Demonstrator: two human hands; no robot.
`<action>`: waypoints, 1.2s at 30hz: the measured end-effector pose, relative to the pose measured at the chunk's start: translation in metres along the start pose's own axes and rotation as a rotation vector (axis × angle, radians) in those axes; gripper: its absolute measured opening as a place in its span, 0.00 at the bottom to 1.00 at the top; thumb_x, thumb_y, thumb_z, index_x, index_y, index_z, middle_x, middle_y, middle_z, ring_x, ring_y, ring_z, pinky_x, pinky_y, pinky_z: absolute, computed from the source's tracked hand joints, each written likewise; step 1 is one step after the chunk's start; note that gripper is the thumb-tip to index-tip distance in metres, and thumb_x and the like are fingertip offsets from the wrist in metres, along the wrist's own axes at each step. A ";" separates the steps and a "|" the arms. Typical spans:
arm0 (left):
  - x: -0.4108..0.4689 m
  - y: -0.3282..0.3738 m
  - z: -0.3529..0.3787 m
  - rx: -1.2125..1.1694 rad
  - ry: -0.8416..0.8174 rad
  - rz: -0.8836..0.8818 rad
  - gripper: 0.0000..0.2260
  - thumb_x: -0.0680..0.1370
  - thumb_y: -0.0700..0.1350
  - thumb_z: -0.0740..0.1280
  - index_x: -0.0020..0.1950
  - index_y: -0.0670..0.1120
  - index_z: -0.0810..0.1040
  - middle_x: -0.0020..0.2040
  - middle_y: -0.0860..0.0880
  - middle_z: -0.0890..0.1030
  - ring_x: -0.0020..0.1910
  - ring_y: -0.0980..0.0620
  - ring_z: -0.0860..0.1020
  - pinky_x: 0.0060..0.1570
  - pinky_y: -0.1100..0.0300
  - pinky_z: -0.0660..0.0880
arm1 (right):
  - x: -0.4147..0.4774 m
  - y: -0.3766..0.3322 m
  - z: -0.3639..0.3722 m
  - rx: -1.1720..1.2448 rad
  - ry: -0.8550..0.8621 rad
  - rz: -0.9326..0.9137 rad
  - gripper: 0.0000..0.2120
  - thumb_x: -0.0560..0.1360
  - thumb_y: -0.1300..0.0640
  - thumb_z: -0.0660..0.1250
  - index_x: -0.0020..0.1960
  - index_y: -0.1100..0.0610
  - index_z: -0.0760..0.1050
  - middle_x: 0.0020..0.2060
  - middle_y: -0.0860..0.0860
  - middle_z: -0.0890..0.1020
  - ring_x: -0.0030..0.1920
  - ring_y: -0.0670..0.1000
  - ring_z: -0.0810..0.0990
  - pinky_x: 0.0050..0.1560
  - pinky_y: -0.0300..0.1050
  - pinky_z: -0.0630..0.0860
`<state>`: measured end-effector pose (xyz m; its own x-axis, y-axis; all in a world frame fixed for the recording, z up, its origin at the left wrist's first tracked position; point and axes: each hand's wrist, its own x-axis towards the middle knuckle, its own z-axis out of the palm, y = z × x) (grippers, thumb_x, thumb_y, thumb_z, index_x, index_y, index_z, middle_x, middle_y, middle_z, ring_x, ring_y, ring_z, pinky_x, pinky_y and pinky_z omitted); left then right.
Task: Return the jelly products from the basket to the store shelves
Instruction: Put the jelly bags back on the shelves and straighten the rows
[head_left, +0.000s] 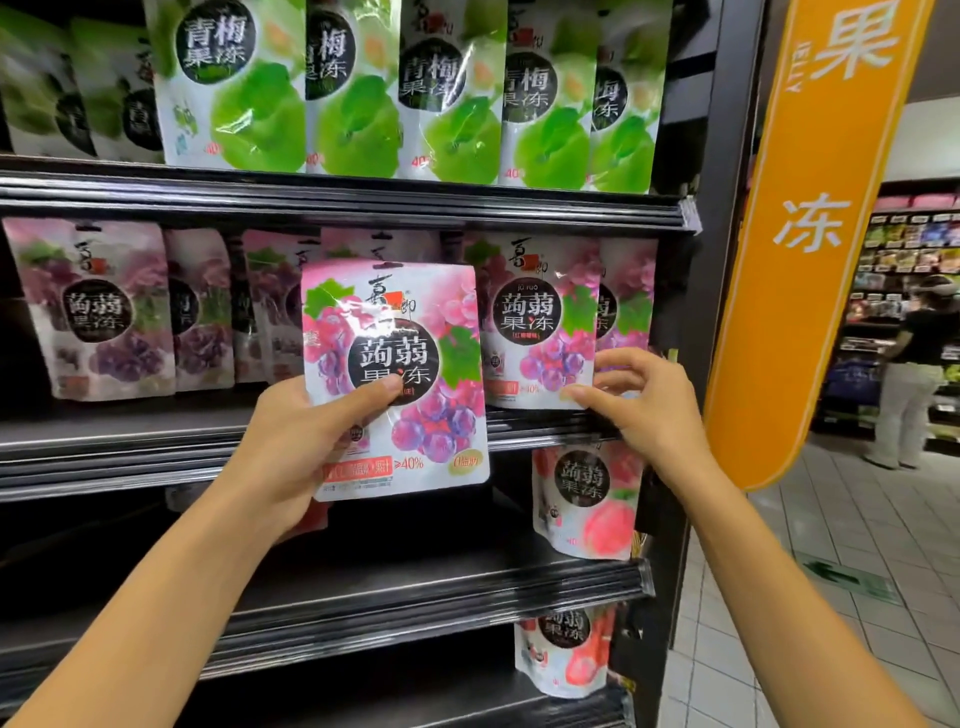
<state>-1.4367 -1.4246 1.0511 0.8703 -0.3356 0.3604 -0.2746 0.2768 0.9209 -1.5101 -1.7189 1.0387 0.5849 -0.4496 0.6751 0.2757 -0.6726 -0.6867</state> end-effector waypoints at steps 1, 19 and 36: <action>0.001 0.000 0.001 0.000 -0.005 0.001 0.22 0.61 0.48 0.78 0.52 0.42 0.83 0.46 0.43 0.87 0.44 0.45 0.86 0.34 0.58 0.81 | -0.001 0.001 0.000 -0.024 0.017 -0.012 0.16 0.65 0.52 0.81 0.48 0.50 0.79 0.35 0.42 0.83 0.36 0.34 0.81 0.38 0.23 0.71; 0.011 0.001 0.018 -0.024 -0.043 0.007 0.21 0.61 0.48 0.78 0.52 0.43 0.84 0.46 0.43 0.87 0.44 0.45 0.86 0.35 0.57 0.81 | 0.002 0.004 0.017 -0.234 0.216 0.199 0.14 0.66 0.41 0.77 0.49 0.44 0.80 0.29 0.37 0.80 0.41 0.40 0.81 0.49 0.48 0.77; 0.008 0.002 0.014 -0.006 -0.001 -0.015 0.25 0.58 0.50 0.79 0.53 0.44 0.83 0.46 0.44 0.87 0.45 0.45 0.86 0.41 0.54 0.82 | 0.003 0.005 0.012 -0.073 0.100 0.216 0.08 0.66 0.46 0.79 0.42 0.45 0.82 0.37 0.43 0.85 0.43 0.45 0.85 0.51 0.55 0.82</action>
<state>-1.4359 -1.4395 1.0575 0.8738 -0.3410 0.3465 -0.2590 0.2766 0.9254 -1.4978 -1.7163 1.0335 0.5444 -0.6414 0.5405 0.0943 -0.5935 -0.7993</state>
